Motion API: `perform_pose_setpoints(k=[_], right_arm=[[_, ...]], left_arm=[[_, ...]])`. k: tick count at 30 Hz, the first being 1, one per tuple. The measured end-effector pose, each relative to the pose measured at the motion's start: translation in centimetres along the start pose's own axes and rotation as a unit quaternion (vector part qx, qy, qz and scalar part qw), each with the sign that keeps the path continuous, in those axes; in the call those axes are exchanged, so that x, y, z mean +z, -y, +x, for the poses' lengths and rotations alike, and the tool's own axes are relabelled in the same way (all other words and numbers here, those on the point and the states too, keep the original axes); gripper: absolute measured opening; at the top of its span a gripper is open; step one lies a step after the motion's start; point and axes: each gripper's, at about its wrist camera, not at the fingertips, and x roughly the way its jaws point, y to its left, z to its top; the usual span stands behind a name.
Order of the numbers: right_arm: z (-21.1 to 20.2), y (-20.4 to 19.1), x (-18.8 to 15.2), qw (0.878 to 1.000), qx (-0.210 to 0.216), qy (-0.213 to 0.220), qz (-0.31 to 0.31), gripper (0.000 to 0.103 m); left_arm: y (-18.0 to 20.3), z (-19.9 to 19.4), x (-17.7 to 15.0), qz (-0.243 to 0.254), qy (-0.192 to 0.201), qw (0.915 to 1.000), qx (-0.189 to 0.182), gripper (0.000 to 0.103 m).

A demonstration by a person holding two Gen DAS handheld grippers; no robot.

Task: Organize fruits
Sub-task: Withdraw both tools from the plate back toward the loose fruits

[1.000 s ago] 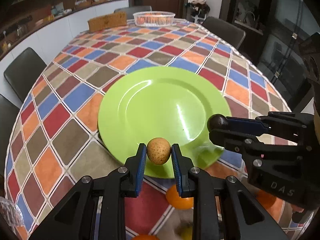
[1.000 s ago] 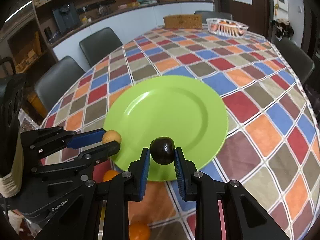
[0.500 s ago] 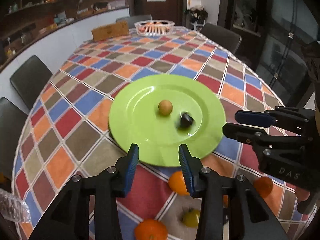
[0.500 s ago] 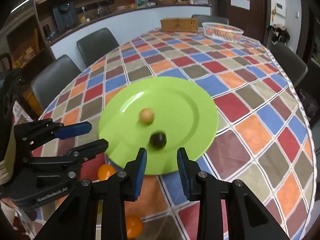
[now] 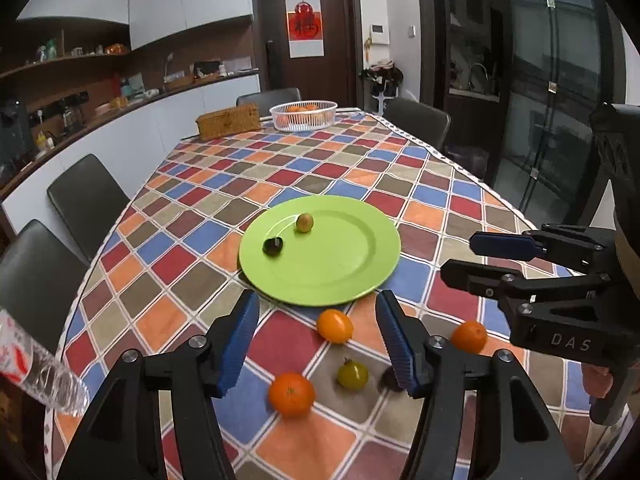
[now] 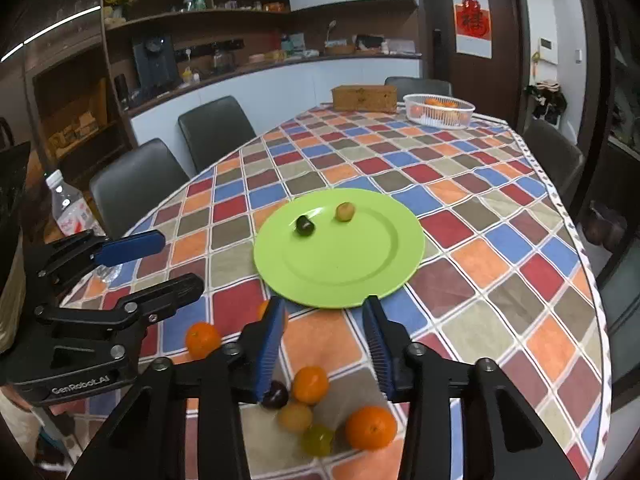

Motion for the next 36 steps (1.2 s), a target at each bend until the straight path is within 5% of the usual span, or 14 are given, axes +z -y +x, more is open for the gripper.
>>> perform_pose_setpoints(k=[9,18,36], right_arm=[[-3.5,-1.4,-2.9,0.999,-0.031,0.025,0.017,0.045],[-3.8,-1.6,-6.0,0.996,-0.048,0.007,0.076,0.045],[-0.8,-1.7,-9.2,0.993,-0.069,-0.038,0.088,0.045]], left_arm=[[0.1,-3.4,-3.2,-0.004,0.022,0.9993,0.029,0.065],[-0.6,-4.5,-6.1,0.000,0.028,0.9978,0.060,0.067],[-1.4,-0.5,-8.6,0.018,-0.010,0.9982,0.056,0.067]])
